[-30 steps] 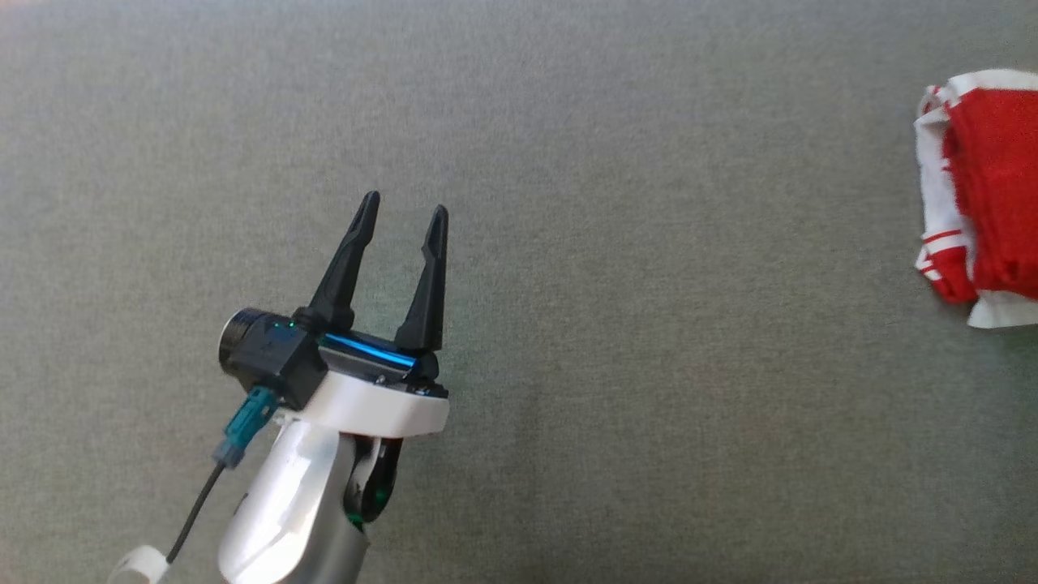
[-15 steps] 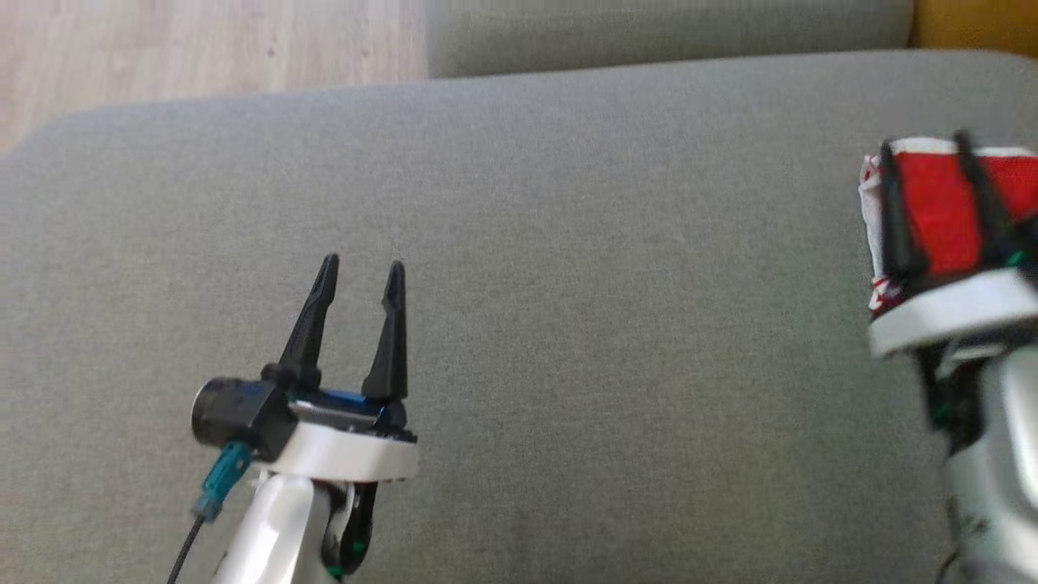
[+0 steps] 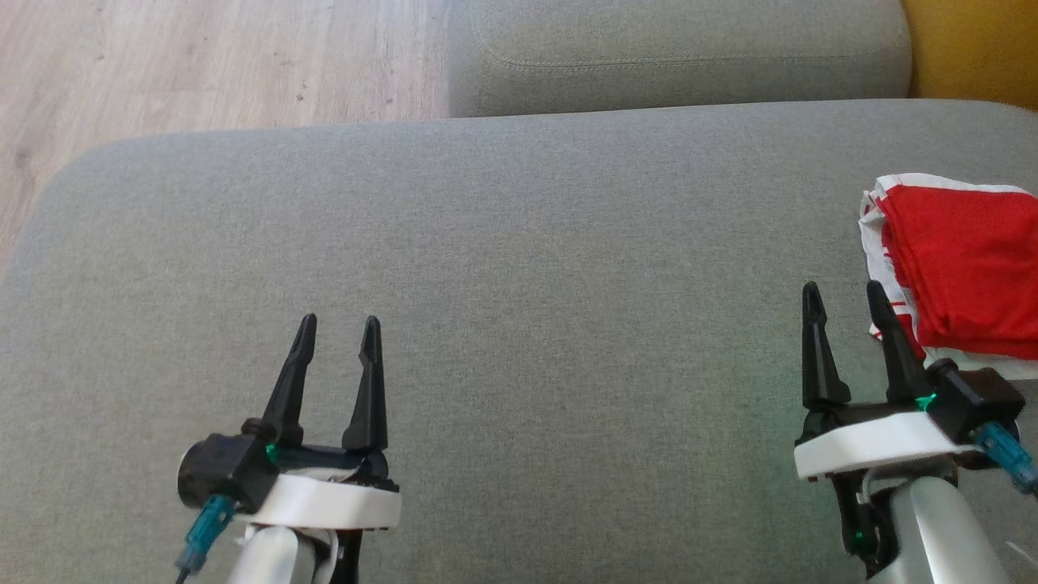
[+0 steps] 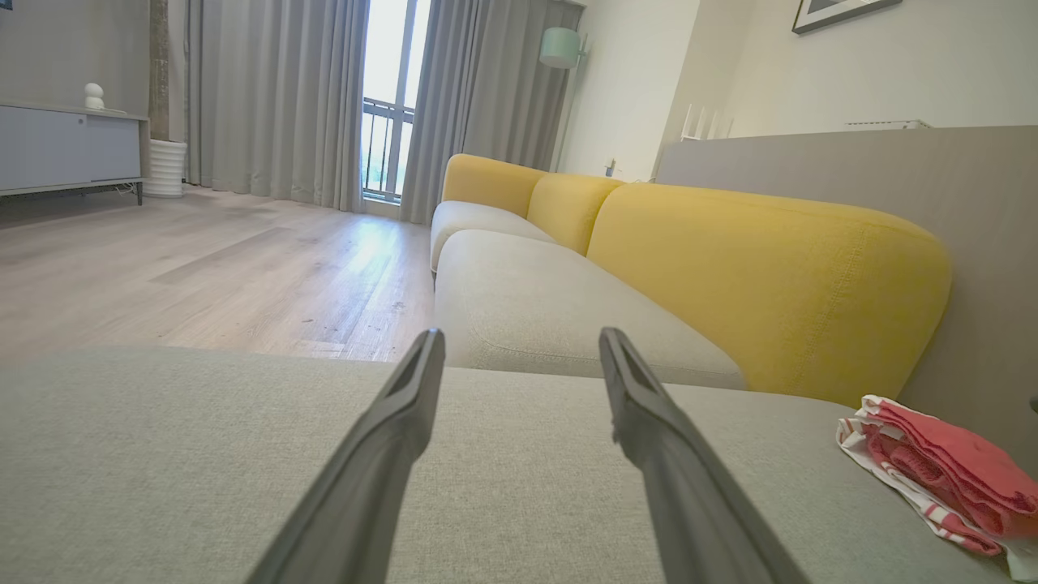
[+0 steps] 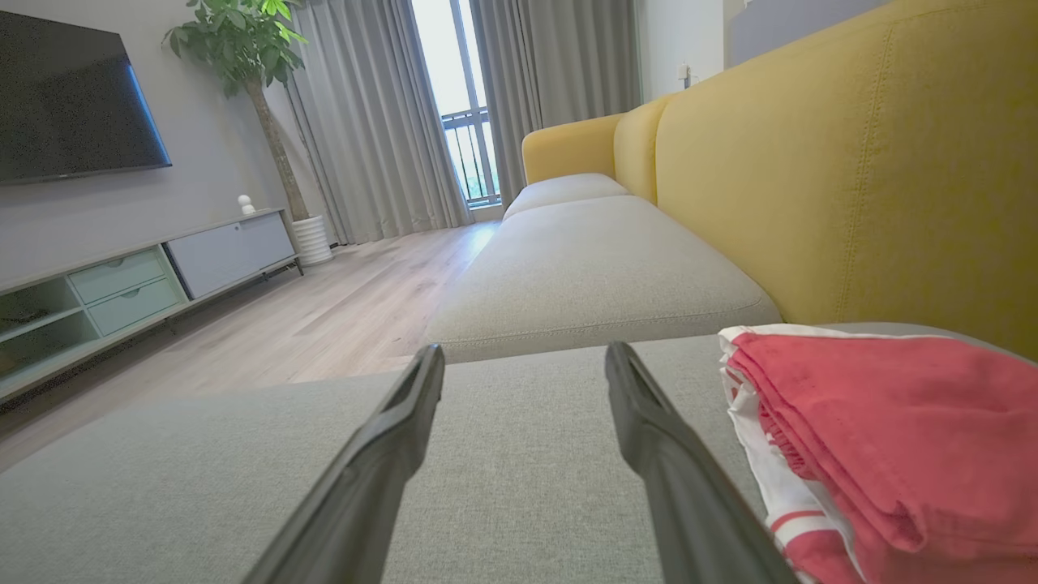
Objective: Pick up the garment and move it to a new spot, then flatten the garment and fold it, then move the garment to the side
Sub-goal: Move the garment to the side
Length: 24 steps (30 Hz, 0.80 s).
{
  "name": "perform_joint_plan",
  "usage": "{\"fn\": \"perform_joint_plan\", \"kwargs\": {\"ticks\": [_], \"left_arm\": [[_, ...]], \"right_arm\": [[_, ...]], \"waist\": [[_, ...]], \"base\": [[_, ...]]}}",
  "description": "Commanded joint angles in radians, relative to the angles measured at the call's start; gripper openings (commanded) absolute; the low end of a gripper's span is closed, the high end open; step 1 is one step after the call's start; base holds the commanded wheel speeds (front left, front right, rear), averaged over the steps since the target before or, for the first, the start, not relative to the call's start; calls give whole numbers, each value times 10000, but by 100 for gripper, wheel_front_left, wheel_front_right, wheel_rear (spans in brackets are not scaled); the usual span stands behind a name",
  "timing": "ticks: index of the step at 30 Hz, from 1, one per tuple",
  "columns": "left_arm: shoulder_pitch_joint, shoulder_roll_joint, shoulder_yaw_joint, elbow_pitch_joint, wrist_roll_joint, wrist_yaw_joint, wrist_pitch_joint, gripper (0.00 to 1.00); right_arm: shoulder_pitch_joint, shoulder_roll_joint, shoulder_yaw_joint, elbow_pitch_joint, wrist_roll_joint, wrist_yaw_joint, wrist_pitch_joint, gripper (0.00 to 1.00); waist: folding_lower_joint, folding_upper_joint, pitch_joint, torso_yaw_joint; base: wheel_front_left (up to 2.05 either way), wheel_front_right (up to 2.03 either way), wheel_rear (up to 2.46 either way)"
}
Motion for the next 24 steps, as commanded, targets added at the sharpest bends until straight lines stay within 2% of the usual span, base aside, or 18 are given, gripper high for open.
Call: {"fn": "perform_joint_plan", "kwargs": {"ticks": [1,24], "left_arm": [[-265,60,427,-371,51,-4,-63,100],[-157,60,573,-247,-456,357,-63,100]], "right_arm": [[-229,37,183,-313,-40,69,-136,100],[-88,65,320,-357,253,69,-253,100]], "waist": [[1,0,1,10],[1,0,-75,14]], "base": [[0,0,0],[0,0,0]]}}
